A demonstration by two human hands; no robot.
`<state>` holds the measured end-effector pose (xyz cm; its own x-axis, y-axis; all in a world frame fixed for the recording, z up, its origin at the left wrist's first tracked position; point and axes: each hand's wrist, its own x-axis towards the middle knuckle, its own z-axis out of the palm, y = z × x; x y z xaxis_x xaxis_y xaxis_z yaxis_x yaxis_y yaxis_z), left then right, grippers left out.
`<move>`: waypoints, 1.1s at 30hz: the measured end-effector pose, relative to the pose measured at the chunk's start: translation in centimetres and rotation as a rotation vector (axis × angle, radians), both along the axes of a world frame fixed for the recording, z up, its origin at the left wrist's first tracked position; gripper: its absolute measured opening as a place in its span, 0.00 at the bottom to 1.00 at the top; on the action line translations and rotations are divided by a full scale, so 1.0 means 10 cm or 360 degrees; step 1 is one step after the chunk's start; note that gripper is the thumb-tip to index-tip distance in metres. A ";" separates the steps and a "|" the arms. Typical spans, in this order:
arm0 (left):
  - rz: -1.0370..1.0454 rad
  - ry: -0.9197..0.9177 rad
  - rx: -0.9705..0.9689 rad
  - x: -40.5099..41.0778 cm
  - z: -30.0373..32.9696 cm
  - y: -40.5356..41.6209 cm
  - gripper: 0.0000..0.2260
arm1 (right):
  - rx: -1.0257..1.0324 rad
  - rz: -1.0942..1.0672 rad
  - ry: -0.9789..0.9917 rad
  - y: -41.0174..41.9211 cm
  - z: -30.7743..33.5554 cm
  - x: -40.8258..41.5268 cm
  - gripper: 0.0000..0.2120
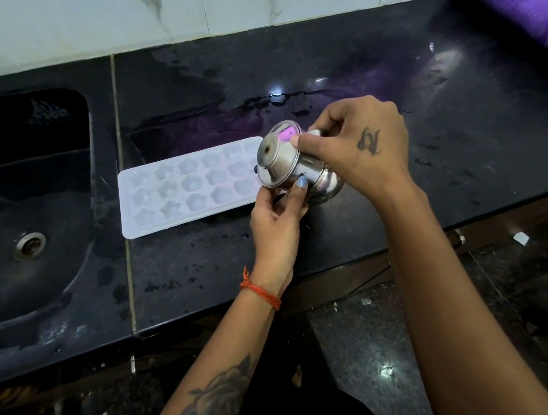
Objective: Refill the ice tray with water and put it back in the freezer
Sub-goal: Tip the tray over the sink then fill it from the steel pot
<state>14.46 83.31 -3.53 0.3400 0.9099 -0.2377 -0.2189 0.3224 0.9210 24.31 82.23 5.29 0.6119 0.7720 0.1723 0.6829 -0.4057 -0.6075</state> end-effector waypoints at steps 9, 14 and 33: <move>0.0003 0.0135 0.0092 0.08 -0.03 0.03 0.16 | 0.0170 -0.0116 0.0292 -0.07 -0.07 0.14 0.11; -0.0063 -0.0004 -0.0005 0.15 -0.03 0.02 0.14 | 0.0102 -0.0115 0.0175 -0.09 -0.03 0.17 0.09; -0.0210 -0.0136 -0.0140 0.25 -0.08 -0.02 0.16 | -0.0143 -0.0035 -0.0161 -0.08 0.01 0.20 0.08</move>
<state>17.00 83.11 -4.36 0.4774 0.8330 -0.2797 -0.2454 0.4320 0.8679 26.29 81.48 5.42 0.6118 0.7737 0.1645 0.7291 -0.4709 -0.4966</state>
